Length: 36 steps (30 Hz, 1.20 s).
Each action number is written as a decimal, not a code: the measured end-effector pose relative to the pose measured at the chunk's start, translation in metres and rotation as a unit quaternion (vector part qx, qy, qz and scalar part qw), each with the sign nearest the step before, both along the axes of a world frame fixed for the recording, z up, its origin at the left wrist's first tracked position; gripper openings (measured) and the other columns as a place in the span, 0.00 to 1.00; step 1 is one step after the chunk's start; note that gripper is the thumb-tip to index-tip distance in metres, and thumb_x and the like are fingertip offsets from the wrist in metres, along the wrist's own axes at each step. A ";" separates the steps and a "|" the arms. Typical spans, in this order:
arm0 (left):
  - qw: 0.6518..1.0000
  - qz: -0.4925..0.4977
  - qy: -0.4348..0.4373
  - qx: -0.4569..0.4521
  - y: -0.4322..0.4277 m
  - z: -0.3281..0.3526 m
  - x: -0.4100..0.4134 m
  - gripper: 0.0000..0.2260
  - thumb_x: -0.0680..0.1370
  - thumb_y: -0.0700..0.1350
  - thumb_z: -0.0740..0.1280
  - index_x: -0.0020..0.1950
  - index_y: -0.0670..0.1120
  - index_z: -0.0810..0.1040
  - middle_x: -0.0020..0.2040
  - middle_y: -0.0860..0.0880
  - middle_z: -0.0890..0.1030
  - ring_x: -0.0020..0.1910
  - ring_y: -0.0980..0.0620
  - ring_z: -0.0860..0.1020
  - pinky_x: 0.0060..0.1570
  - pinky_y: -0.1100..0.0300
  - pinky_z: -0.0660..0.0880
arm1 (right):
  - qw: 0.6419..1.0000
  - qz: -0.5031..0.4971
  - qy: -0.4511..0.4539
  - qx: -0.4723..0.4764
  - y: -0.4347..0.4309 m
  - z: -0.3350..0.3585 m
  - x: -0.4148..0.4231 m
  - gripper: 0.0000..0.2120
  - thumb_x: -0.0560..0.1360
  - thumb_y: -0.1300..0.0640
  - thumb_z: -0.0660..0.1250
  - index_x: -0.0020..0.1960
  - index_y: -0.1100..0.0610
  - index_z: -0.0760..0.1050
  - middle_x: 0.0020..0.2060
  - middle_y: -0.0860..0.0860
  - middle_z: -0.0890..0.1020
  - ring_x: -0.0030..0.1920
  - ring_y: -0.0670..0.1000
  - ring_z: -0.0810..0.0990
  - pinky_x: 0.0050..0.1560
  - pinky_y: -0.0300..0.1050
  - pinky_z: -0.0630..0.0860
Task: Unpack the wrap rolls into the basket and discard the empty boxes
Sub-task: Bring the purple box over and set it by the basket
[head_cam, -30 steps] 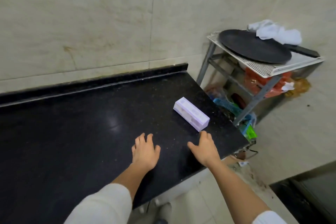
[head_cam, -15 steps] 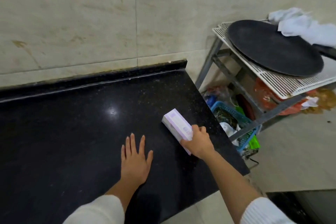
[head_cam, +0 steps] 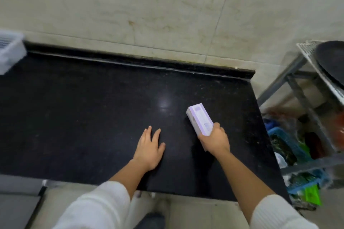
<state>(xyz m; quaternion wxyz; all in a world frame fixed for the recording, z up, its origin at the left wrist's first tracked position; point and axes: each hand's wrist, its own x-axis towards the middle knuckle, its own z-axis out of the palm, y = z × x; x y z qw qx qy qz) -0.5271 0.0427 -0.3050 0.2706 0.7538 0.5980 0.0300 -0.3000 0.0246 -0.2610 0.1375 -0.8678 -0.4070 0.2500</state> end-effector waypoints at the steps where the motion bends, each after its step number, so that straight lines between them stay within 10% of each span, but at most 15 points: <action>1: 1.000 0.018 0.011 -0.005 -0.009 0.001 -0.020 0.27 0.82 0.55 0.53 0.78 0.49 0.50 0.79 0.42 0.46 0.78 0.44 0.45 0.76 0.52 0.46 | 1.000 0.023 0.009 0.005 0.004 0.001 -0.018 0.27 0.69 0.47 0.70 0.62 0.59 0.65 0.60 0.58 0.73 0.58 0.62 0.74 0.51 0.55 0.76; 14: 0.963 0.270 0.027 -0.001 -0.043 0.018 -0.322 0.26 0.81 0.54 0.55 0.77 0.47 0.55 0.78 0.40 0.51 0.77 0.40 0.50 0.75 0.49 0.52 | 0.952 0.301 0.060 0.004 0.050 0.000 -0.327 0.26 0.67 0.46 0.70 0.59 0.54 0.66 0.56 0.54 0.74 0.54 0.57 0.76 0.44 0.49 0.75; 24: 0.939 0.338 0.065 -0.004 -0.032 0.028 -0.583 0.26 0.81 0.52 0.56 0.77 0.46 0.56 0.77 0.39 0.54 0.76 0.40 0.54 0.74 0.49 0.55 | 0.932 0.354 0.076 0.005 0.079 0.001 -0.598 0.25 0.68 0.46 0.70 0.58 0.56 0.67 0.55 0.54 0.74 0.54 0.58 0.76 0.44 0.49 0.73; 36: 0.894 0.444 -0.033 -0.043 0.060 0.000 -0.729 0.23 0.82 0.50 0.53 0.76 0.43 0.57 0.77 0.38 0.57 0.77 0.40 0.52 0.75 0.47 0.53 | 0.932 0.359 0.048 -0.020 0.194 0.007 -0.719 0.25 0.68 0.46 0.70 0.58 0.57 0.67 0.56 0.55 0.74 0.54 0.57 0.77 0.48 0.52 0.77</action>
